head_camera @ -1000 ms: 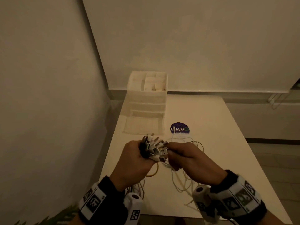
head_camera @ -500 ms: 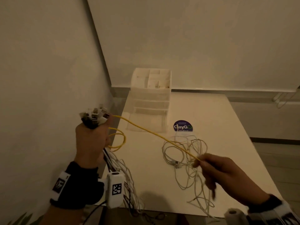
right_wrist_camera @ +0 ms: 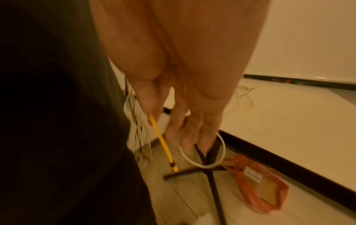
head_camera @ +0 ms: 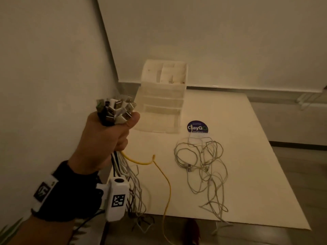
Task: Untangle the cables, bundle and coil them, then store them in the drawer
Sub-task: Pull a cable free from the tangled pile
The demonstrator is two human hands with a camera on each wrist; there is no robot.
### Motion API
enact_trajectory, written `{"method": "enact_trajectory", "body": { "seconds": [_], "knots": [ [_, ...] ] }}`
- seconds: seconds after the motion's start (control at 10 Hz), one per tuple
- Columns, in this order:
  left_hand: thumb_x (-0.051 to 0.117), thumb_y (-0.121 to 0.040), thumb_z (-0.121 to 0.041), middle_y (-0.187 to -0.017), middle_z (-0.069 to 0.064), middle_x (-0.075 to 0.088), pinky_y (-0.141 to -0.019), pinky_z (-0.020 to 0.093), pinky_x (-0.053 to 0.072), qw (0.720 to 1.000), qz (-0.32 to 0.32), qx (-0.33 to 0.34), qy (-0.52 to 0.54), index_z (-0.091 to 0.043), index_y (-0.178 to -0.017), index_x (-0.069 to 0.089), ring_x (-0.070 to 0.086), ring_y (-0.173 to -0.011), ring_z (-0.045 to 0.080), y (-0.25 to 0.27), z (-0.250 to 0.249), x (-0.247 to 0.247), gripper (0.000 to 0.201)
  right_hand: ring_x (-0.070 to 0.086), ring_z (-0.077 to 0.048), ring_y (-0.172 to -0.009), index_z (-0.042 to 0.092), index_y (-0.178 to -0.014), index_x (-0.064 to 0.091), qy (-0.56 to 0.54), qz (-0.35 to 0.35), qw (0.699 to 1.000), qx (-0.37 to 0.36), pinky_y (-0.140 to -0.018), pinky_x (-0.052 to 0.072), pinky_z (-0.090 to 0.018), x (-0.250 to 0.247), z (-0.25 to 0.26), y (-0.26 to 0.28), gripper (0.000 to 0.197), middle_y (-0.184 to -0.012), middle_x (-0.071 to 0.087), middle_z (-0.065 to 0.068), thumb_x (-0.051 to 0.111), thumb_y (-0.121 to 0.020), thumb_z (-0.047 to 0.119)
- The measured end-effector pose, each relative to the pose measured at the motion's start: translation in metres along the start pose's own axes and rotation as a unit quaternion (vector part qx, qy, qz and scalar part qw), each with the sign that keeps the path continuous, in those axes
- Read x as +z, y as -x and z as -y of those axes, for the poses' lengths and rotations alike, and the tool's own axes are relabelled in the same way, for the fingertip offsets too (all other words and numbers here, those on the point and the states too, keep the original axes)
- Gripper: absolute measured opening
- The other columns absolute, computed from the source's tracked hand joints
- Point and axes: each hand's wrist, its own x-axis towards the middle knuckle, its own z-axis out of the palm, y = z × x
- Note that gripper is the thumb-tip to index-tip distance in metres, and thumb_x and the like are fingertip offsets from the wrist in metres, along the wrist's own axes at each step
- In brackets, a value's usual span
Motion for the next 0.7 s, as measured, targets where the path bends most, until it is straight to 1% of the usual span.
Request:
{"method": "enact_trajectory", "body": {
  "seconds": [0.1, 0.2, 0.3, 0.4, 0.5, 0.6, 0.7],
  "knots": [
    [0.069, -0.084, -0.013, -0.045, 0.001, 0.020, -0.041, 0.016, 0.018, 1.000, 0.025, -0.002, 0.003, -0.021, -0.057, 0.052, 0.013, -0.035, 0.009, 0.003, 0.000, 0.007, 0.033, 0.063, -0.011, -0.082, 0.034, -0.092, 0.067, 0.006, -0.017, 1.000, -0.008, -0.073, 0.049, -0.021, 0.003, 0.031, 0.009, 0.011, -0.092, 0.067, 0.002, 0.059, -0.086, 0.039],
    [0.067, -0.085, -0.012, -0.045, 0.000, 0.020, -0.040, 0.014, 0.019, 0.999, 0.046, -0.018, 0.004, -0.021, -0.057, 0.051, 0.014, -0.034, 0.009, 0.006, 0.004, 0.020, 0.033, 0.059, -0.002, -0.093, 0.038, -0.087, 0.060, 0.076, 0.003, 0.995, 0.059, -0.080, 0.047, -0.013, -0.026, 0.135, -0.011, 0.022, -0.107, 0.062, 0.007, 0.047, -0.093, 0.021],
    [0.065, -0.081, -0.015, -0.045, 0.001, 0.020, -0.041, 0.016, 0.019, 0.998, 0.047, -0.038, 0.003, -0.018, -0.059, 0.051, 0.014, -0.034, 0.009, 0.004, 0.014, 0.033, 0.026, 0.062, -0.012, -0.099, 0.030, -0.102, 0.066, 0.101, -0.102, 0.988, -0.062, -0.085, 0.049, -0.025, -0.067, 0.189, -0.052, 0.026, -0.104, 0.068, 0.007, 0.044, -0.092, 0.018],
    [0.066, -0.080, -0.016, -0.047, 0.001, 0.020, -0.041, 0.017, 0.017, 0.997, 0.042, -0.058, 0.011, -0.002, -0.072, 0.052, 0.014, -0.035, 0.009, -0.007, 0.020, 0.045, 0.022, 0.059, -0.021, -0.102, 0.023, -0.108, 0.063, 0.123, -0.161, 0.970, -0.132, -0.084, 0.049, -0.033, -0.101, 0.238, -0.106, 0.027, -0.109, 0.062, 0.000, 0.045, -0.092, 0.011],
    [0.071, -0.081, -0.019, -0.050, 0.000, 0.019, -0.040, 0.019, 0.013, 0.996, 0.045, -0.081, 0.001, 0.005, -0.084, 0.051, 0.015, -0.035, 0.010, -0.031, 0.023, 0.058, 0.032, 0.053, -0.028, -0.112, 0.019, -0.122, 0.052, 0.200, -0.115, 0.965, -0.123, -0.089, 0.048, -0.039, -0.118, 0.257, -0.166, 0.034, -0.122, 0.053, -0.006, 0.052, -0.090, 0.009],
    [0.069, -0.083, -0.023, -0.049, -0.004, 0.022, -0.038, 0.019, 0.014, 0.993, 0.030, -0.110, -0.025, -0.010, -0.076, 0.051, 0.016, -0.035, 0.008, -0.058, 0.024, 0.066, 0.023, 0.050, -0.031, -0.117, 0.014, -0.125, 0.047, 0.248, -0.064, 0.962, -0.088, -0.093, 0.044, -0.040, -0.106, 0.251, -0.211, 0.032, -0.126, 0.049, -0.011, 0.048, -0.095, 0.024],
    [0.069, -0.086, -0.018, -0.057, 0.001, 0.023, -0.038, 0.018, 0.015, 0.992, -0.005, -0.121, -0.025, -0.021, -0.067, 0.055, 0.016, -0.036, 0.008, -0.074, 0.028, 0.062, 0.024, 0.049, -0.030, -0.115, 0.018, -0.129, 0.041, 0.258, -0.058, 0.960, -0.091, -0.095, 0.045, -0.042, -0.084, 0.244, -0.237, 0.035, -0.127, 0.045, -0.009, 0.045, -0.095, 0.028]
  ]
}}
